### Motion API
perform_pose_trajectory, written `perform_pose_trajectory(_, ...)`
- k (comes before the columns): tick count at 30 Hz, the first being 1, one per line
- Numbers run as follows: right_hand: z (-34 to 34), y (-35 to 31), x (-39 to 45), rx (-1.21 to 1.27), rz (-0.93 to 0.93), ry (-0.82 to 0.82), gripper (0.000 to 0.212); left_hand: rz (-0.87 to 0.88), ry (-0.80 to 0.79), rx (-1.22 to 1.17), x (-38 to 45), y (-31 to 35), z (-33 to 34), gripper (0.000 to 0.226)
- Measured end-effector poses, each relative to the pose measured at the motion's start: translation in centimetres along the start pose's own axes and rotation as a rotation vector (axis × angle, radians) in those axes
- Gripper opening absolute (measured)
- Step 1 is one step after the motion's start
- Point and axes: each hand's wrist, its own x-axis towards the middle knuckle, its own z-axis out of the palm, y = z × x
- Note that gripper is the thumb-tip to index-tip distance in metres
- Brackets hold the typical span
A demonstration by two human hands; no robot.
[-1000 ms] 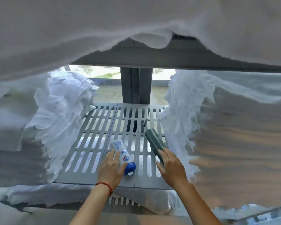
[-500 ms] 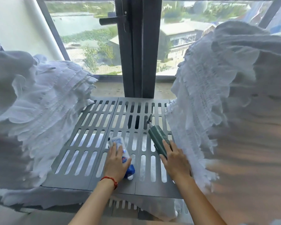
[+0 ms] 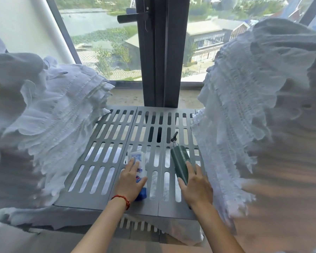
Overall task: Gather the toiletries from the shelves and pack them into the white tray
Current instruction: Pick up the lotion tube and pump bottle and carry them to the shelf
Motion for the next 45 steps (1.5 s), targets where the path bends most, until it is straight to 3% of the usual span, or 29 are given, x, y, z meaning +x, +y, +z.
perform_pose_trajectory(9,-0.2,-0.4,0.8,0.052,0.002,-0.026,0.066,-0.207,0.195,-0.221,-0.5,0.7,0.9,0.063)
perform_pose_trajectory(23,-0.8,-0.8,-2.8,0.339,-0.056,0.103,0.064,-0.3,0.159,-0.616,-4.3,0.9,-1.8,0.065)
perform_pose_trajectory(34,-6.0,-3.0,-14.5,0.431,0.081,0.129,0.065,-0.308,0.113,-0.575,-13.7,2.4,-9.0,0.066)
perform_pose_trajectory(45,-11.1,0.6,-26.3,0.454,0.199,0.206,0.067,-0.084,-0.022,-0.449,-21.6,6.8,-10.8,0.067)
